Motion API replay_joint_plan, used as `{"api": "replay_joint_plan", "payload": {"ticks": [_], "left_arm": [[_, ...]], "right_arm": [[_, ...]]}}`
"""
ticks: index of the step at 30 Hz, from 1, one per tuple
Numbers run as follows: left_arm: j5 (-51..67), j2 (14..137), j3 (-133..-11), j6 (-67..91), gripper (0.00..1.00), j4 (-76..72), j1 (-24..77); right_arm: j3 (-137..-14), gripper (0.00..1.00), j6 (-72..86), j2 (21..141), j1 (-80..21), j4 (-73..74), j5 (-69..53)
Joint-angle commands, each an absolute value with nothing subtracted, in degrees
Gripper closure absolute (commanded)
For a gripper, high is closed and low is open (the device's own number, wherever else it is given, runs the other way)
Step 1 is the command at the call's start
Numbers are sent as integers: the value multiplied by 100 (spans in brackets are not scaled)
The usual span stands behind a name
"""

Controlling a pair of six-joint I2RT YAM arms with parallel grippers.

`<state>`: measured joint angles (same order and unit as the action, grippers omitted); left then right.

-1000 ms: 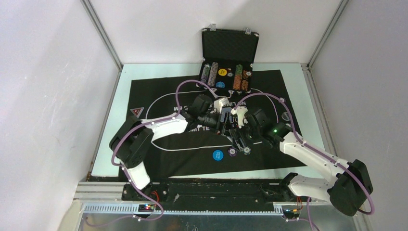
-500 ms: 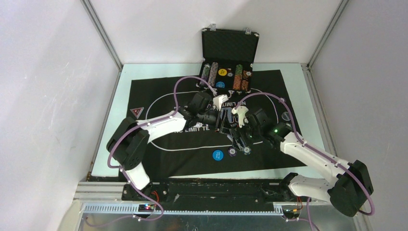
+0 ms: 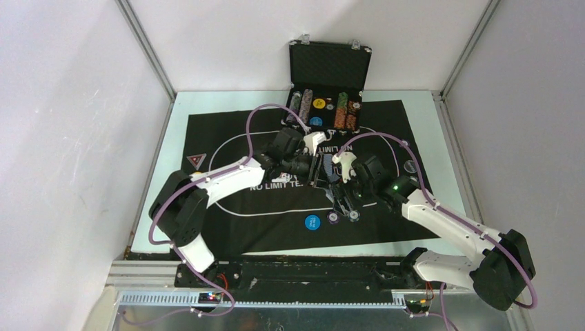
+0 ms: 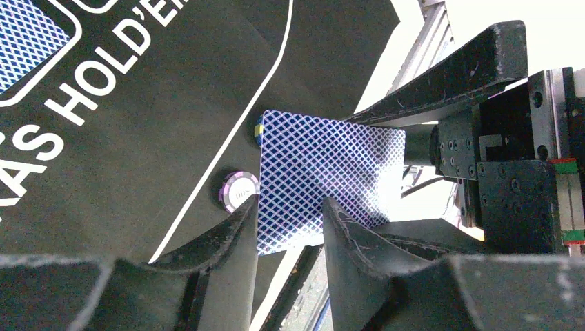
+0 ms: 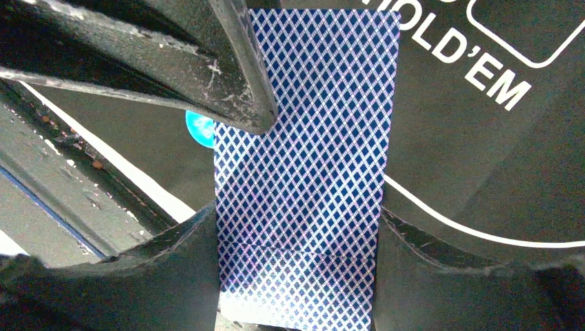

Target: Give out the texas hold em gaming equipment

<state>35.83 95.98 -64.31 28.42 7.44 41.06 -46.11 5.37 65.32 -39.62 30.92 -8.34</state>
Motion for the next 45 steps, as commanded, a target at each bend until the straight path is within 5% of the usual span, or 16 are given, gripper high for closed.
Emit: {"api": "replay_joint_plan", "payload": {"ticks": [1,6,15,35,45], "left_arm": [[3296,9343,-6608,2574,59,962,4065],[3107,9198,-6617,2475,65,1127,4066],[2714,8939,-6601,2378,98,1340,4052],[3595,8080,-6063,2204,100,1025,3738],[3973,8844,-6615,1382,100,1411,3525]], "right_arm": [[-4720,100,512,6361,-3950,2733,-822],[-4720,100,518,6378,-3937,2742,-796],[-4715,100,598,6428,-3857,2760,-538],[-4674,100,1077,6367,-3595,2796,1074],[-4626,100,1252,6172,-3457,2826,1422]]}}
